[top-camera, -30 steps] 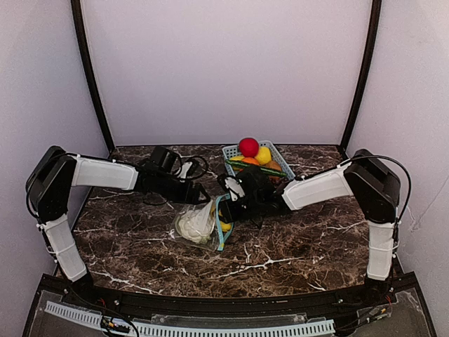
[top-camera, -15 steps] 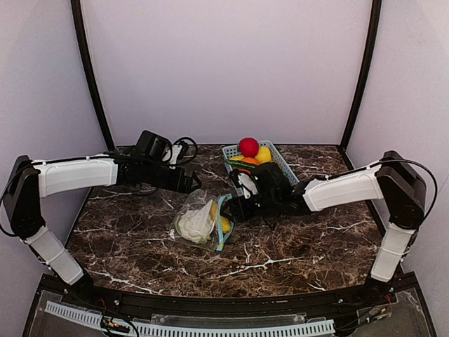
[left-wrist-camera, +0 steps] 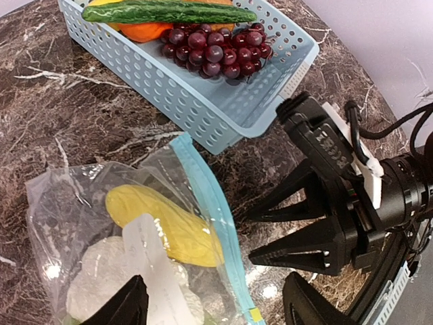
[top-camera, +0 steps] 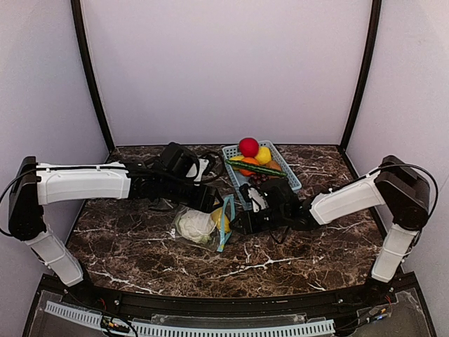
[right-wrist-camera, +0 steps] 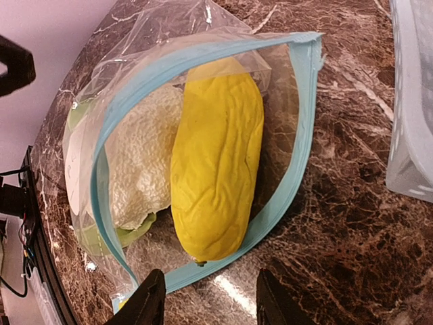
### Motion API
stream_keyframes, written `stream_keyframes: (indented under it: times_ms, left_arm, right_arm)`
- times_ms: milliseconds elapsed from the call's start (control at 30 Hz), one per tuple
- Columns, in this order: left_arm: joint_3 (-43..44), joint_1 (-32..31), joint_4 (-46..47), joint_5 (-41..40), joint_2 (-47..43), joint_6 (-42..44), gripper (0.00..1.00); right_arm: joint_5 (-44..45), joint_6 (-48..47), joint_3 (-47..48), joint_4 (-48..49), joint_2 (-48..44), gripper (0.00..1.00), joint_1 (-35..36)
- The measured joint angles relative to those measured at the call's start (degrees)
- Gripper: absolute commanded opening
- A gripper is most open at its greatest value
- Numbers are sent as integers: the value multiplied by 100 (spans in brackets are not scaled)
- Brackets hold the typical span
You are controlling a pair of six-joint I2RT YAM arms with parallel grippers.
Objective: Place the food in the zip-top bag and seal the zipper
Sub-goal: Adjust the fake fruit in the zipper food storage bag.
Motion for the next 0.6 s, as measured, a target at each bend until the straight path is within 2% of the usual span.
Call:
stream_keyframes:
  times_ms: [333,467,600]
  left_arm:
    - [-164,-470,83,-286,76,-470,63]
    - [-514,-601,186,-411,50,-599,70]
    - [-1075,-962,407,-531,-188,-450,76]
  right_arm:
    - [-129,52,203,258,577,43,26]
    - [-162,44,313,262,723,44,33]
    - [-136,59,564,238,905,39,37]
